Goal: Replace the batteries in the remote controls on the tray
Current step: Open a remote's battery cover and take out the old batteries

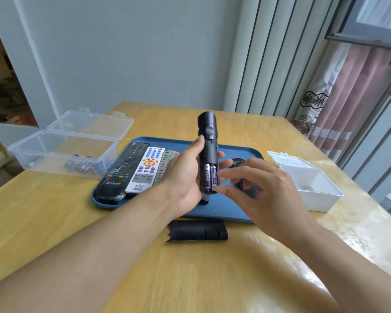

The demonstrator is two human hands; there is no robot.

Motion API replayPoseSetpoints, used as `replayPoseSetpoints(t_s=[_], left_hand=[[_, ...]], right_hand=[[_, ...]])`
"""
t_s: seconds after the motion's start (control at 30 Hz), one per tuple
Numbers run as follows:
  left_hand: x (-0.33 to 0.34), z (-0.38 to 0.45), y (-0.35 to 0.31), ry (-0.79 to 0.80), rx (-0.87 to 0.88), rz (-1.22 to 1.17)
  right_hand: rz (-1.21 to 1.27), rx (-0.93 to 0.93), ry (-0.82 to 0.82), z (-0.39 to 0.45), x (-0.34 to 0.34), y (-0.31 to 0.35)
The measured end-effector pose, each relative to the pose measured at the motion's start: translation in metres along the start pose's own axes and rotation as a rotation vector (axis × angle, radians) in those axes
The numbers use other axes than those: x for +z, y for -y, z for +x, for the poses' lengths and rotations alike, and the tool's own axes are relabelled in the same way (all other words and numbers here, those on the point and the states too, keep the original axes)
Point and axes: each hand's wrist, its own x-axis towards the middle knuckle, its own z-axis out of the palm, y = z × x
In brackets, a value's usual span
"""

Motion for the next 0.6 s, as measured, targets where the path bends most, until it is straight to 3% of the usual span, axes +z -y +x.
replayPoseSetpoints(t_s=[0.07, 0.6], left_hand=[[0.001, -0.0004, 0.0071, 0.041, -0.04, 0.035], [-0.0019, -0.0014, 0.0078, 0.038, 0.032, 0.073]], right_hand=[[-0.056, -0.004, -0.068, -0.0001, 0.0054, -0.0028], [-0.14, -0.107, -0.035, 0.0012, 0.0095, -0.006]])
